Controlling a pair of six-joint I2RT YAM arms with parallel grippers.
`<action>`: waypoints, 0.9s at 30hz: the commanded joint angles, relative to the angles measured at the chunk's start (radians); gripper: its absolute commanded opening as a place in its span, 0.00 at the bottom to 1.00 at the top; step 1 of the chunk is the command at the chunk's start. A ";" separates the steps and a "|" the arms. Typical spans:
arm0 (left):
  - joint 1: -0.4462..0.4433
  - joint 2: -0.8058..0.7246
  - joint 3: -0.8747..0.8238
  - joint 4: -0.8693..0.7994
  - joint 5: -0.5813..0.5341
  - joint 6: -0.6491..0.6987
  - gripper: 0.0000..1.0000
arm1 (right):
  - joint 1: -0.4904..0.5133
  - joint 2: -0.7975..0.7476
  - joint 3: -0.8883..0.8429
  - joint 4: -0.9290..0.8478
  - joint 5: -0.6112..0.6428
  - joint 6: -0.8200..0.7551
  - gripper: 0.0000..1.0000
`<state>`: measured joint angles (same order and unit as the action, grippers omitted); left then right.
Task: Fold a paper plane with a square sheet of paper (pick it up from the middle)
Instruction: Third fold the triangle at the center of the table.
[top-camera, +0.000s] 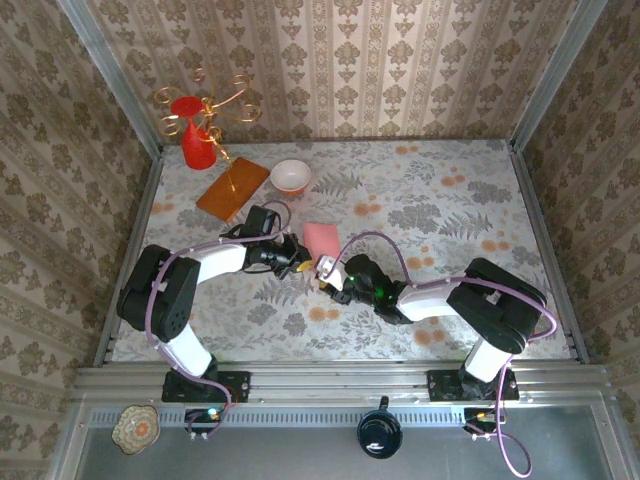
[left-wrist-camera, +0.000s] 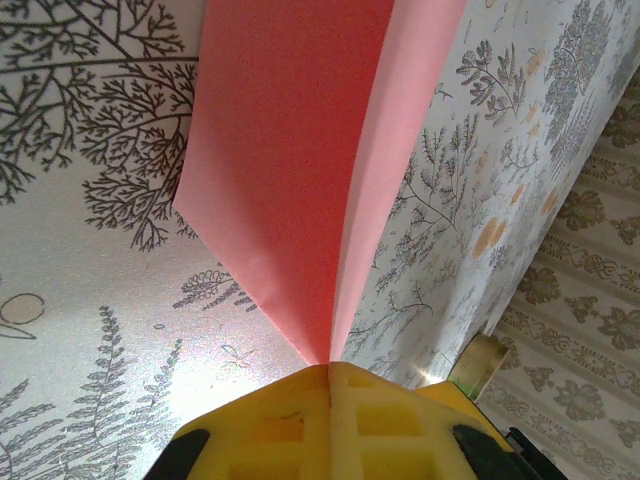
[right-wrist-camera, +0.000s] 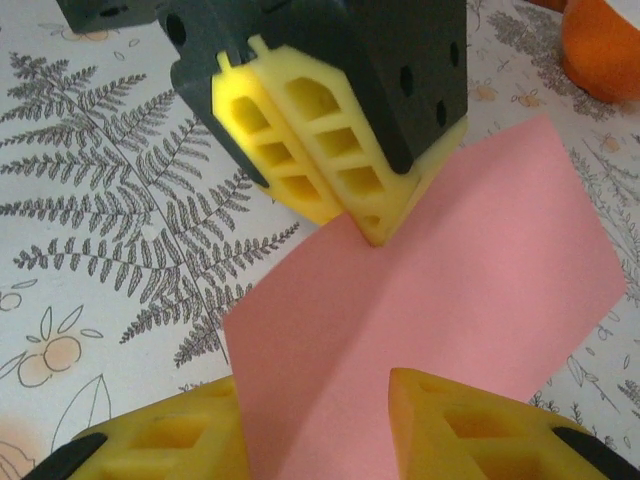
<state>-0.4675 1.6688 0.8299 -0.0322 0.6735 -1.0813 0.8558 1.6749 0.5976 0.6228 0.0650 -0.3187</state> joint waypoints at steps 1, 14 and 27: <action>0.004 -0.014 0.004 -0.012 0.003 -0.005 0.06 | 0.003 -0.009 0.007 0.045 -0.017 0.008 0.39; 0.064 -0.073 -0.020 -0.066 -0.023 0.021 0.23 | 0.001 -0.026 0.005 -0.025 -0.124 0.073 0.07; 0.019 -0.090 0.103 -0.215 -0.166 0.214 0.33 | -0.011 -0.056 0.014 -0.183 -0.343 0.394 0.00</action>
<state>-0.4149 1.5253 0.8761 -0.1928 0.5373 -0.9432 0.8505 1.6184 0.5999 0.4706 -0.1993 -0.0380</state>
